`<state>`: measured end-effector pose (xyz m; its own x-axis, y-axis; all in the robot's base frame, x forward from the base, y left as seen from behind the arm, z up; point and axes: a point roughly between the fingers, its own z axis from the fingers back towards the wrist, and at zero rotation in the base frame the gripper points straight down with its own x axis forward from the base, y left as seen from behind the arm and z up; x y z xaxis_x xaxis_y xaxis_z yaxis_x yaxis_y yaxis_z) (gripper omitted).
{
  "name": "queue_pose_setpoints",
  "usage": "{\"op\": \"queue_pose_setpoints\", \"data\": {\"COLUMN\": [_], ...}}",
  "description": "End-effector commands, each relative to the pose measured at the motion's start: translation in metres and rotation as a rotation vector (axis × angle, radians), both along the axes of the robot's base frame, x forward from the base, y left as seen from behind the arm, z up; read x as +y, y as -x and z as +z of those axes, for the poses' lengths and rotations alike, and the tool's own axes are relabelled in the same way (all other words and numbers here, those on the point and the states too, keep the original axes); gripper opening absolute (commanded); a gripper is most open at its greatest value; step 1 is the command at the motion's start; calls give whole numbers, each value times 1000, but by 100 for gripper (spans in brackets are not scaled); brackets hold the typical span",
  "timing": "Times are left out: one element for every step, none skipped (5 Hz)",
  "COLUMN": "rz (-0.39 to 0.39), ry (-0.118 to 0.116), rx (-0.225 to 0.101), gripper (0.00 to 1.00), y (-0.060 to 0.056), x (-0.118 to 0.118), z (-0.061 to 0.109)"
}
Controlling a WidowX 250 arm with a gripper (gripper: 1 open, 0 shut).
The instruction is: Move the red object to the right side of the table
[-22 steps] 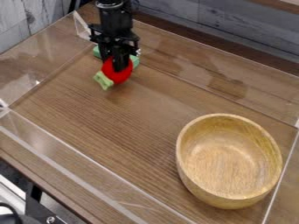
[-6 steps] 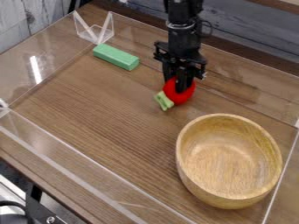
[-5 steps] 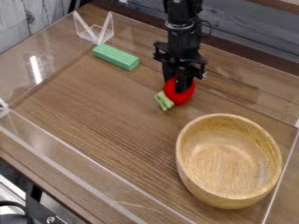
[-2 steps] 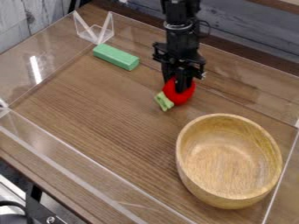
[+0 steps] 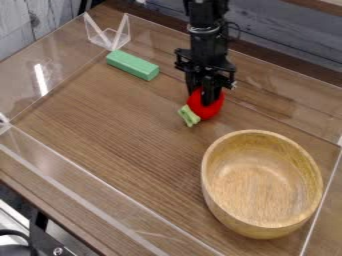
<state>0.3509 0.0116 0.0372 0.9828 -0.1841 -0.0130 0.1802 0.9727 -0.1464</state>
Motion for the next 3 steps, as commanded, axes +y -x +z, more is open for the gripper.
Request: {"op": "queue_pose_setpoints", "data": {"rz": [-2, 0, -3], "ry": [2, 1, -2], "rx": [-91, -91, -85], "gripper": [0, 0, 0], "y": [-17, -25, -28], "x": [-6, -12, -16], "z": [27, 21, 12]}}
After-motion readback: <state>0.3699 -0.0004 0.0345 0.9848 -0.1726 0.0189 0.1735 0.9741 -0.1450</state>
